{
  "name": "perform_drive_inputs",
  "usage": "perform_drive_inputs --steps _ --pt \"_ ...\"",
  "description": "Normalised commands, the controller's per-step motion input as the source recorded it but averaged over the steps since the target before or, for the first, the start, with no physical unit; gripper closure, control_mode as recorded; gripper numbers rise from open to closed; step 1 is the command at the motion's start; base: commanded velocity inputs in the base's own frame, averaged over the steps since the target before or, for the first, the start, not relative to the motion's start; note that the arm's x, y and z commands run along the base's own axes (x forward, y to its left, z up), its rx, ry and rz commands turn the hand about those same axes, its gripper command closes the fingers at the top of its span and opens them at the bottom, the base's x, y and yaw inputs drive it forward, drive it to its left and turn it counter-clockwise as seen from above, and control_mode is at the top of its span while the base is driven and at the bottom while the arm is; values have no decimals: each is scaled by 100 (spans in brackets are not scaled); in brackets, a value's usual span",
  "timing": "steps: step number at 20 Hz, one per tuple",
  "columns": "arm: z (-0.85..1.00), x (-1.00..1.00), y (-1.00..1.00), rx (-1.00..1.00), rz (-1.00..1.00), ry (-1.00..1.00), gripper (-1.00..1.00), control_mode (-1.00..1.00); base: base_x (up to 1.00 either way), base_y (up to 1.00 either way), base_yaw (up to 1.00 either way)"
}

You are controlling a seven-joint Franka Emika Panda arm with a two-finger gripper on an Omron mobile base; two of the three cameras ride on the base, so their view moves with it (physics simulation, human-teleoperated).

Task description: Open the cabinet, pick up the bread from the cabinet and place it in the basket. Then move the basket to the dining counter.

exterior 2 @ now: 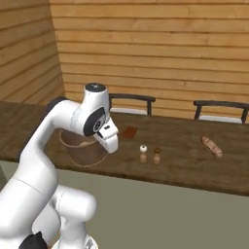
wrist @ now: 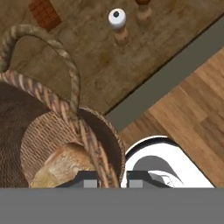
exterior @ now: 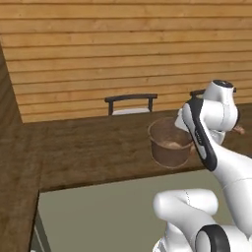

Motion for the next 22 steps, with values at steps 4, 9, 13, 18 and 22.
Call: perform_drive_inputs --steps 4,9,13,18,22 --pt "0 0 0 0 0 0 100 100 48 55 -1" --pt "0 0 0 0 0 0 100 100 78 -1 4" --pt "-4 46 -6 2 0 0 100 -100 33 -7 0" --pt "-24 100 -10 7 0 4 100 -100 0 0 0" --pt "-45 100 0 6 0 8 100 -100 0 0 0"
